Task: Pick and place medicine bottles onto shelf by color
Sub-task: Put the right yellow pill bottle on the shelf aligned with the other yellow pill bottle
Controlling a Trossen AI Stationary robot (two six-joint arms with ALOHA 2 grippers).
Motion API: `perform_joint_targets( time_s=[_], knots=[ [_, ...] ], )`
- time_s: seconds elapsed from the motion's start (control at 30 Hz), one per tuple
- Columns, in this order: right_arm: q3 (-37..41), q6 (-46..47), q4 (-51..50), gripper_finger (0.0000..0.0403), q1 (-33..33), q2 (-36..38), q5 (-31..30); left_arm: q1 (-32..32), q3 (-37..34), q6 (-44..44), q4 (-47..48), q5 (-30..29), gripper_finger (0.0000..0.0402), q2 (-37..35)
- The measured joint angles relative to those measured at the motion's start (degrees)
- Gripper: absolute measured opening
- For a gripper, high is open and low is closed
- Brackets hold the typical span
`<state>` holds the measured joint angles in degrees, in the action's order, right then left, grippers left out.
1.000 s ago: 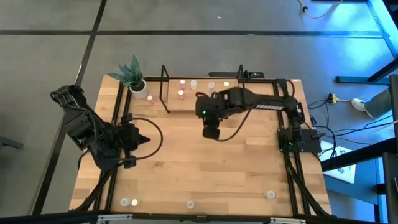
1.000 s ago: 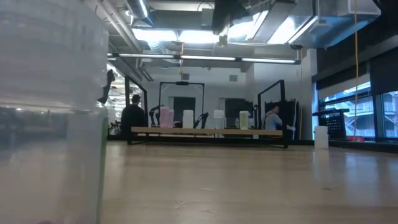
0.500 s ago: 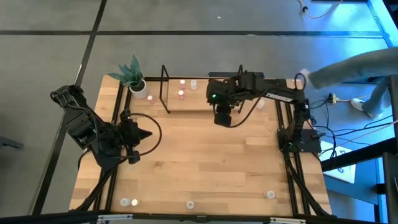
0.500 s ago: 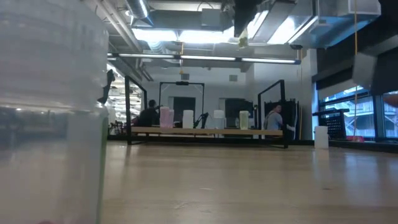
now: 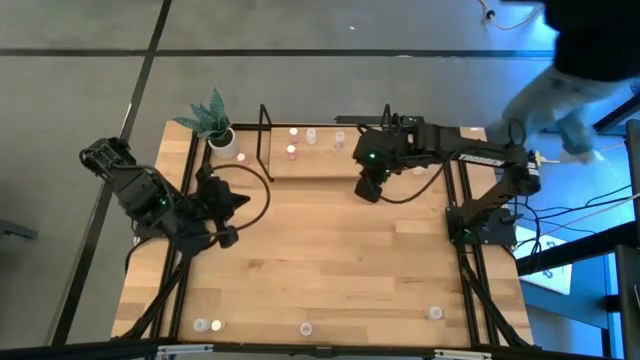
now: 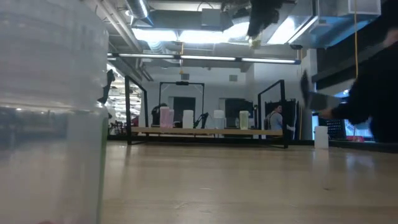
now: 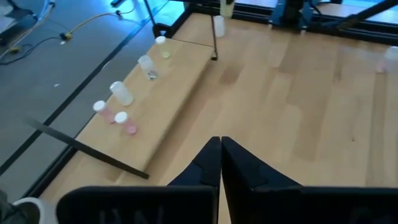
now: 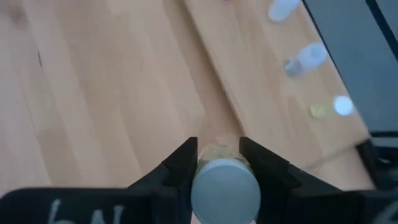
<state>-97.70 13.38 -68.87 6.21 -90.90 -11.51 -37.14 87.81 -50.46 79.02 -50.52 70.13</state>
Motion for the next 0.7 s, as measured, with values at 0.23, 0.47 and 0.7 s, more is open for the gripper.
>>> perform_joint_targets(
  time_s=[0.23, 0.47, 0.7],
  knots=[
    [6.3, 6.1, 6.6, 0.0111, 3.5, -1.8, -0.8, 2.9, 0.0, 0.0, 0.0, 0.4, 0.0002, 0.0],
    [7.1, 6.5, 9.8, 0.0114, 8.0, -5.3, -1.0, 4.6, 0.0, 0.0, 0.0, 0.5, 0.0005, 0.0],
    [7.1, 5.7, 12.2, 0.0115, 11.5, -9.4, -1.0, 5.5, 0.0, 0.0, 0.0, 0.5, 0.0003, 0.0]
  ],
)
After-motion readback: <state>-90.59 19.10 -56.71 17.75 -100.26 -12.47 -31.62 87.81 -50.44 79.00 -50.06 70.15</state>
